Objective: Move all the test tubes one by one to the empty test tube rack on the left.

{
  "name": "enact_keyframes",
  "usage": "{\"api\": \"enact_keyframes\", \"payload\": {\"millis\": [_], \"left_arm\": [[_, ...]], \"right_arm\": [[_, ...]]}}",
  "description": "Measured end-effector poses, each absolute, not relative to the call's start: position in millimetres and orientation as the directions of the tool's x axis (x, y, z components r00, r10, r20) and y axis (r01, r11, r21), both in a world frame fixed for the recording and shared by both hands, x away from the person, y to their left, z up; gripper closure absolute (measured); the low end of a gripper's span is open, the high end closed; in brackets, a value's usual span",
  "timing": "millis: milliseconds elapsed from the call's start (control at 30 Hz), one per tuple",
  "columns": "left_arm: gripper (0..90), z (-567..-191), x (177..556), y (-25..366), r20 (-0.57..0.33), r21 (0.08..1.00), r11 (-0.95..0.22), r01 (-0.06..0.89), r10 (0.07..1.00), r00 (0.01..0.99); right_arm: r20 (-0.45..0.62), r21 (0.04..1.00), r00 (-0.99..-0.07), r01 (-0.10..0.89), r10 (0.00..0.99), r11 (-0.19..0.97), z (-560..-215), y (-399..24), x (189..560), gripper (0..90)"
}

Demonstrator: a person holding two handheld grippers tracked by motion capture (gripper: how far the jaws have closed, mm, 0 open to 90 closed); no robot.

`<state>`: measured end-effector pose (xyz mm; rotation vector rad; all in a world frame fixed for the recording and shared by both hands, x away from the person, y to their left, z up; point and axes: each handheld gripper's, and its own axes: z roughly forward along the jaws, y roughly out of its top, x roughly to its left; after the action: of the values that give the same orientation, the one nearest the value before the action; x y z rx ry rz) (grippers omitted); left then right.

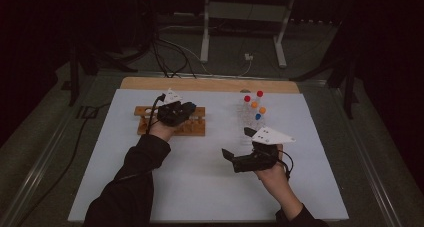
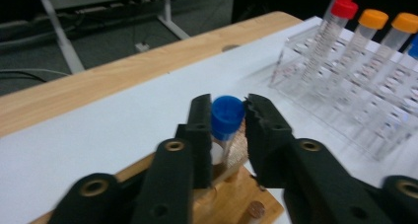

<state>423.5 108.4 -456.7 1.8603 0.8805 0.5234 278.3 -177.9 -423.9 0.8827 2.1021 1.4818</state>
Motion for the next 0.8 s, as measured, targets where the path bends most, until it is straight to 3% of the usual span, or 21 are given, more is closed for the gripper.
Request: {"api": "enact_keyframes", "payload": {"millis": [67,300,400,500,800], "left_arm": [[59.0,-453,419,109,-0.017,0.911,-0.255,0.325,0.763,0.646],[17.1,-432,397,118,-0.013,0.922,-0.259,0.289,0.723,0.691],[8.0,-424,382,123,-0.016,0.928,-0.258,0.27,0.694,0.72],[2.1,-420,366,128,-0.023,0.93,-0.262,0.259,0.661,0.75],[2.1,-429,312,140,-0.03,0.934,-0.272,0.233,0.591,0.806]], "right_arm": [[0.033,0.942,-0.71,0.257,0.703,0.215,-421,-182,279,0.0],[0.014,0.951,-0.655,0.242,0.755,0.193,-409,-211,289,0.0],[0.01,0.952,-0.605,0.249,0.796,0.178,-406,-226,294,0.0],[0.03,0.952,-0.566,0.268,0.824,0.15,-407,-239,301,0.0],[0.039,0.927,-0.484,0.345,0.874,0.15,-429,-251,321,6.9]]}}
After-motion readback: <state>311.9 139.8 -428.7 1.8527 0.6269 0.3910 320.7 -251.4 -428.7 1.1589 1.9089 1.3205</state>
